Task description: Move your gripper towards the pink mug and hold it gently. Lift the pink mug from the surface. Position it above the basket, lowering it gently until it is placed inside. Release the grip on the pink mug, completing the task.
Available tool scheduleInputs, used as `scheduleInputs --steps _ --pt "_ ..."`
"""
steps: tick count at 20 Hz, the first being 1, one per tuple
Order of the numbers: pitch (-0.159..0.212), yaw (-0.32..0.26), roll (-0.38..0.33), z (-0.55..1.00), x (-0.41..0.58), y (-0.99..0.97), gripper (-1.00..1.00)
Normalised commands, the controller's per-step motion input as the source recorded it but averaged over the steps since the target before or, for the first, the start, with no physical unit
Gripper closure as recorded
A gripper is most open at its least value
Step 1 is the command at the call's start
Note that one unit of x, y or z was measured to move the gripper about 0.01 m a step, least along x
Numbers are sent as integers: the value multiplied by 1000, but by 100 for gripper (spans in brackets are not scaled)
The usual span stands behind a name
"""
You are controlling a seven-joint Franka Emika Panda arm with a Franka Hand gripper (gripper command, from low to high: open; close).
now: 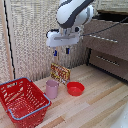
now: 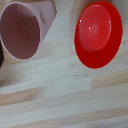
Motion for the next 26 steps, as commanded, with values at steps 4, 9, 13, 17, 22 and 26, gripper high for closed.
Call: scheduleInputs --steps 4,9,13,17,22,26 --pt "2 -6 -25 -234 -289 294 -100" --pt "30 0 -29 -292 -205 263 -100" --pt "52 -1 -25 -343 -89 238 -100" --pt "68 -12 -19 -409 0 235 -100" --pt "63 -11 -10 -382 0 212 -100" --pt "63 -12 -9 -340 -19 232 -100"
